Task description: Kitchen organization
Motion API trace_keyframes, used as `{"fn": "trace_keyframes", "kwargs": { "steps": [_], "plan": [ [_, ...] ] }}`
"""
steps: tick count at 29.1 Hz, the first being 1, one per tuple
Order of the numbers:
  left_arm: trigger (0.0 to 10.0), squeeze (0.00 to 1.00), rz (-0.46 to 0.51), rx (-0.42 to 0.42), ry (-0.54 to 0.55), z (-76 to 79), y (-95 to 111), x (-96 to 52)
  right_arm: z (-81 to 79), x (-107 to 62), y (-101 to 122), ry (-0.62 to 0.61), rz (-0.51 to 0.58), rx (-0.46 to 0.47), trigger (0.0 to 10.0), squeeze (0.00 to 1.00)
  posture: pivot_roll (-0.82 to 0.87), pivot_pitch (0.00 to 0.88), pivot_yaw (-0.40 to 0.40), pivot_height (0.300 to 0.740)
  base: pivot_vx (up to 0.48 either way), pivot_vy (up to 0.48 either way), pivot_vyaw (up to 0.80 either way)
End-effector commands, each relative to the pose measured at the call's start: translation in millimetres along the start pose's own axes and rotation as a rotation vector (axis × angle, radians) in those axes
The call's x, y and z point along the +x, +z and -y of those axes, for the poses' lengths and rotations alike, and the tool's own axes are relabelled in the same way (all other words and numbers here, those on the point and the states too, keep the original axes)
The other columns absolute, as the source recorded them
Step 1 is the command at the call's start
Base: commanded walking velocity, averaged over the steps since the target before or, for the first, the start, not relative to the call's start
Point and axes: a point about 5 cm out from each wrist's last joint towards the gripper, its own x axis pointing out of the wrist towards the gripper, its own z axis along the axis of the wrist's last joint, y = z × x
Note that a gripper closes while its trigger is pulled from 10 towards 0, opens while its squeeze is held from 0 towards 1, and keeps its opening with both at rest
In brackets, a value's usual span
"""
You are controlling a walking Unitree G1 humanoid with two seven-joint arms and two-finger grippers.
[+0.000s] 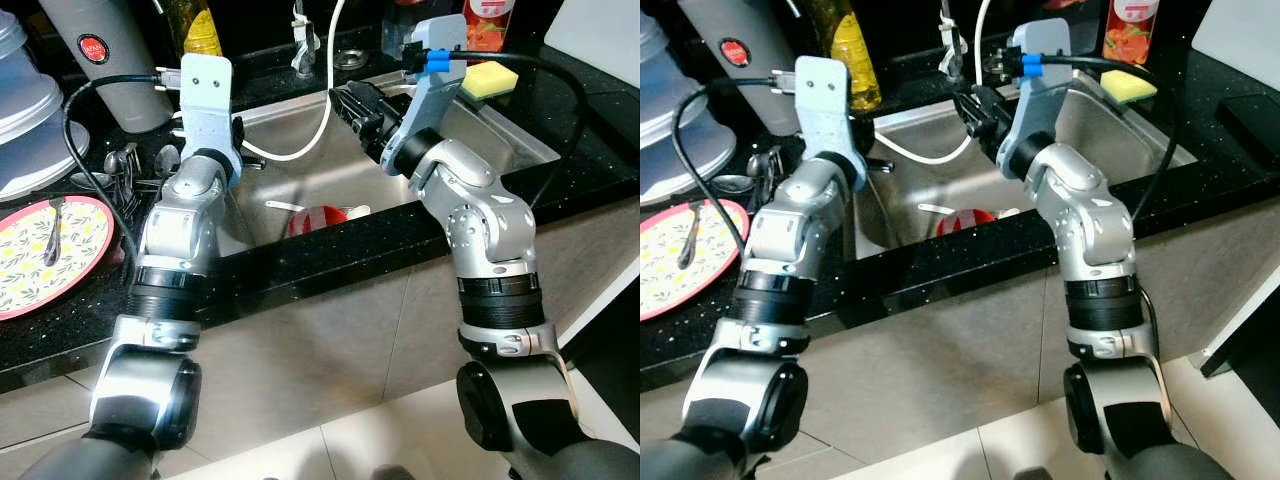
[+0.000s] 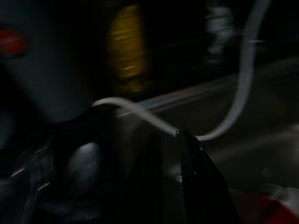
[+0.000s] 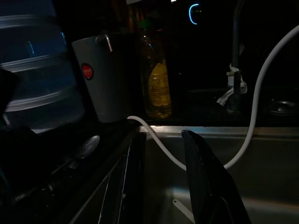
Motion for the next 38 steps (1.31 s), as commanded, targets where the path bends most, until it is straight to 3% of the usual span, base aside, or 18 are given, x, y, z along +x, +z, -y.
{"fn": "trace_keyframes", "kwargs": {
  "steps": [1, 9, 11, 16, 22, 23, 24, 30, 35, 36, 38],
  "plan": [
    [10.0, 0.00, -0.024, 0.019, 0.135, -34.6, -8, -3.4, -4.4, -0.3, -1, 0.010, -0.002, 0.007, 10.0, 0.00, -0.10, 0.008, 0.128, 0.740, 0.000, 0.000, 0.00],
    [10.0, 0.00, -0.036, 0.056, 0.265, -63.5, -14, -11.3, -4.5, 0.6, -1, 0.012, -0.001, 0.012, 10.0, 0.00, -0.09, 0.007, 0.122, 0.740, 0.000, 0.000, 0.00],
    [10.0, 0.00, -0.078, 0.026, 0.348, -81.1, -21, -13.6, -5.5, 1.9, -2, 0.016, -0.001, 0.016, 10.0, 0.00, -0.08, 0.003, 0.116, 0.740, 0.000, 0.000, 0.00],
    [10.0, 0.00, -0.143, -0.041, 0.310, -83.2, -31, -12.5, -7.7, 4.5, -2, 0.028, -0.001, 0.019, 10.0, 0.00, -0.07, 0.000, 0.107, 0.740, 0.000, 0.000, 0.00],
    [10.0, 0.00, -0.153, -0.036, 0.312, -87.9, -32, -13.9, -8.2, 5.8, 0, 0.034, 0.004, 0.018, 10.0, 0.00, -0.07, 0.000, 0.106, 0.740, 0.000, 0.000, 0.00],
    [10.0, 0.55, -0.154, -0.023, 0.307, -89.9, -32, -14.8, -8.2, 5.9, 0, 0.034, 0.004, 0.018, 10.0, 0.00, -0.06, 0.000, 0.104, 0.740, 0.000, 0.000, 0.00],
    [10.0, 1.00, -0.160, -0.017, 0.301, -91.2, -33, -15.7, -8.5, 6.0, 0, 0.036, 0.004, 0.019, 10.0, 0.00, -0.07, 0.000, 0.102, 0.740, 0.000, 0.000, 0.00],
    [10.0, 1.00, -0.181, -0.034, 0.297, -95.2, -35, -15.7, -9.4, 6.3, 1, 0.039, 0.006, 0.019, 10.0, 0.00, -0.07, 0.000, 0.103, 0.740, 0.000, 0.000, 0.00],
    [10.0, 1.00, -0.248, -0.144, 0.283, -94.9, -43, -11.4, -8.3, 5.4, 1, 0.033, 0.008, 0.018, 10.0, 0.00, -0.07, 0.004, 0.108, 0.740, 0.000, 0.000, 0.00],
    [10.0, 0.00, -0.267, -0.179, 0.256, -91.1, -47, -9.0, -8.2, 4.9, 1, 0.031, 0.007, 0.018, 10.0, 0.00, -0.08, 0.005, 0.109, 0.740, 0.000, 0.000, 0.00],
    [10.0, 0.00, -0.282, -0.217, 0.202, -83.1, -50, -5.4, -8.2, 4.3, 1, 0.030, 0.005, 0.018, 10.0, 0.00, -0.08, 0.007, 0.110, 0.740, 0.000, 0.000, 0.00]
  ]
}}
